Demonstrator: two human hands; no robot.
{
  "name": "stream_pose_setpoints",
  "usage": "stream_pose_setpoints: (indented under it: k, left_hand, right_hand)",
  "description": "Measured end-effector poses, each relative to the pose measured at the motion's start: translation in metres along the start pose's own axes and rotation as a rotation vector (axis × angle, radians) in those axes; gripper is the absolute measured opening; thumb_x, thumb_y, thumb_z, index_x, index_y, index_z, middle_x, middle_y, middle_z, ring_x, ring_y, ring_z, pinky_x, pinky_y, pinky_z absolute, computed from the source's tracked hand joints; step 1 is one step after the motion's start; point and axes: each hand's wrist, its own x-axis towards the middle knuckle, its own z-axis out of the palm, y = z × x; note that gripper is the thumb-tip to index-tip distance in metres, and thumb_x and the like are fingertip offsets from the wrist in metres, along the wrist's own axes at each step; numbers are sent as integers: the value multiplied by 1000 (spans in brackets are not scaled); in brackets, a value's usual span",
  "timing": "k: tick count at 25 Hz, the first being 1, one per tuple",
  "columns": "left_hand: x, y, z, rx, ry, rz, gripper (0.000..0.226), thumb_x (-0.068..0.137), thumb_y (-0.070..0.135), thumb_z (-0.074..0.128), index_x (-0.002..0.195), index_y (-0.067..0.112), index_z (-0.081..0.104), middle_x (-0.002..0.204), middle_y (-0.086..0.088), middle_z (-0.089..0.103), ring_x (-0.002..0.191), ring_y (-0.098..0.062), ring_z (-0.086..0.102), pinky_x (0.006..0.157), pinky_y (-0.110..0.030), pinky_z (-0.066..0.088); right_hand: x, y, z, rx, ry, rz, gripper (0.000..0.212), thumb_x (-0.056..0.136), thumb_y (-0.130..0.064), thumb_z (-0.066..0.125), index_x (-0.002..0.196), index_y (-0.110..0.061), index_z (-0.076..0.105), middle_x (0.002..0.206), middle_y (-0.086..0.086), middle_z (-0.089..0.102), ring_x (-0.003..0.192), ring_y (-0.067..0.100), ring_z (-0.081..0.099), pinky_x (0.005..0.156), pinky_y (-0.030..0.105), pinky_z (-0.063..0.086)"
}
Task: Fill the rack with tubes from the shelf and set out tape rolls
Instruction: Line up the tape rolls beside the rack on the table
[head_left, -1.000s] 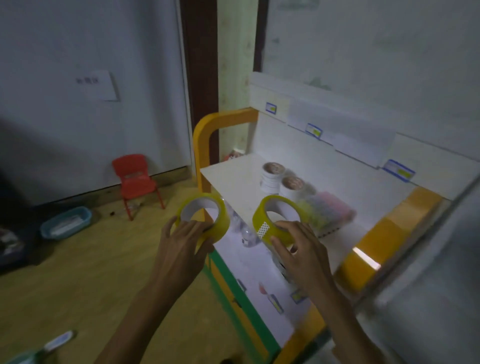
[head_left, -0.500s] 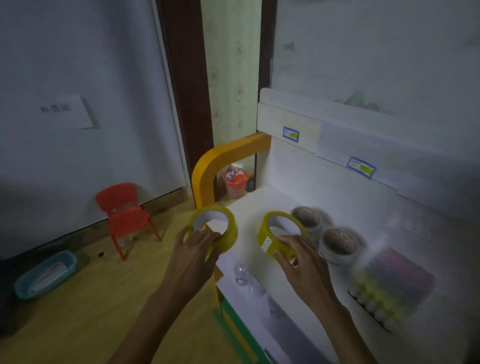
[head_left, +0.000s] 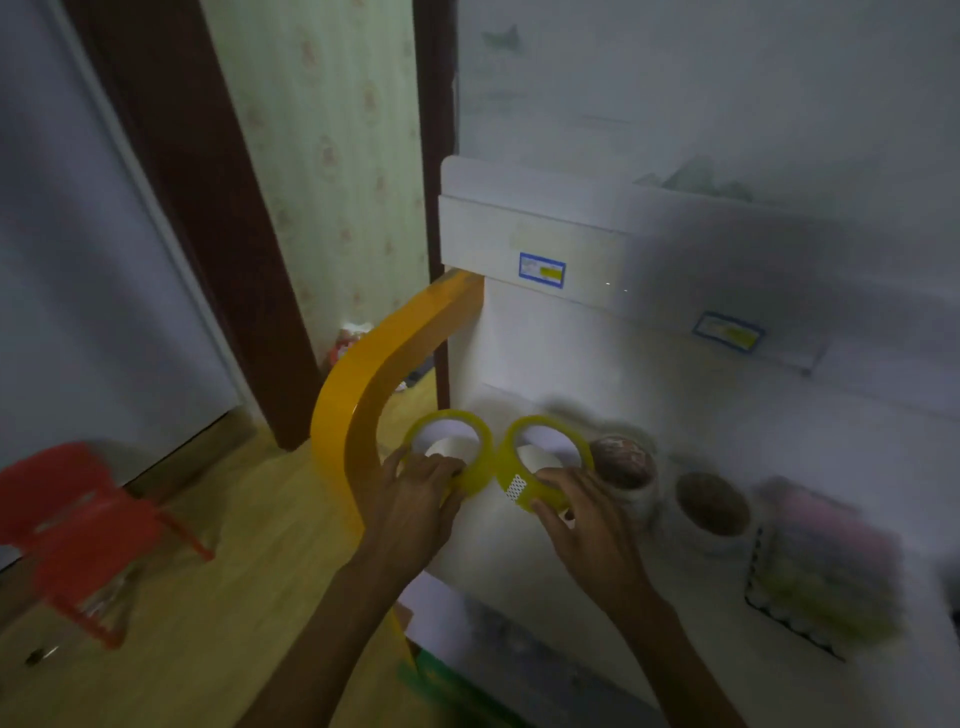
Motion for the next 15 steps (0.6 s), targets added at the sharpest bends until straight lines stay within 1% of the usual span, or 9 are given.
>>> stream_pose_setpoints:
  k: [2, 4, 6, 8, 9, 10, 12, 14, 15]
  left_hand:
    - [10, -19, 18, -6, -28, 67, 30, 89, 35, 41, 98, 21, 65, 87, 2, 70, 85, -23, 67, 95, -41, 30]
    - [19, -33, 36, -32, -48, 131, 25, 88, 32, 41, 96, 22, 63, 85, 3, 69, 85, -23, 67, 94, -41, 31]
    - [24, -42, 59, -107, -33, 172, 19, 86, 27, 43, 96, 23, 58, 85, 2, 68, 87, -22, 65, 93, -41, 33]
    - [26, -51, 82, -157, -24, 212, 18, 85, 24, 45, 100, 22, 54, 88, 0, 69, 92, -21, 60, 93, -42, 34]
    - [28, -57, 94, -166, -53, 227, 20, 84, 22, 44, 100, 21, 55, 90, -2, 69, 95, -22, 57, 92, -43, 35]
    - [32, -62, 103, -164, -113, 219, 22, 83, 21, 43, 98, 20, 59, 91, -3, 69, 95, -23, 57, 91, -45, 36]
    - [40, -62, 113, -152, -191, 193, 28, 80, 21, 39, 92, 18, 64, 87, -4, 67, 86, -28, 62, 83, -43, 44]
    - [48, -61, 118, -236, -189, 215, 22, 79, 19, 41, 94, 17, 57, 80, -7, 66, 75, -29, 63, 73, -40, 50]
    - [50, -63, 123, -286, -163, 244, 19, 79, 17, 43, 96, 18, 52, 79, -9, 65, 75, -29, 62, 71, -40, 49]
  right_hand:
    - [-2, 4, 18, -35, 29, 72, 23, 91, -39, 54, 107, -25, 62, 103, -9, 62, 94, 12, 59, 74, 27, 50]
    - [-7, 10, 36, -104, 48, 130, 19, 91, -33, 58, 107, -25, 62, 104, -8, 63, 96, 12, 58, 77, 21, 45]
    - [-14, 17, 51, -192, 51, 121, 19, 91, -28, 58, 108, -21, 63, 106, -3, 64, 101, 14, 56, 80, 20, 41]
    - [-16, 24, 63, -263, 54, 131, 20, 90, -26, 58, 109, -19, 62, 105, 0, 64, 103, 15, 54, 77, 23, 43]
    - [-16, 27, 68, -302, 49, 148, 20, 89, -24, 60, 109, -20, 61, 104, -1, 63, 101, 15, 54, 73, 26, 46]
    - [-15, 31, 72, -330, 46, 162, 20, 89, -22, 62, 109, -21, 59, 101, -1, 62, 97, 15, 55, 68, 28, 47]
    - [-15, 40, 76, -359, 35, 173, 16, 90, -21, 61, 106, -21, 59, 95, -3, 59, 88, 16, 57, 62, 28, 45]
    - [-12, 47, 79, -385, 3, 168, 13, 93, -24, 55, 105, -22, 59, 93, -3, 60, 88, 18, 60, 64, 28, 44]
    - [-10, 47, 81, -399, -6, 168, 14, 93, -25, 53, 105, -22, 59, 93, -4, 60, 89, 19, 60, 66, 29, 45]
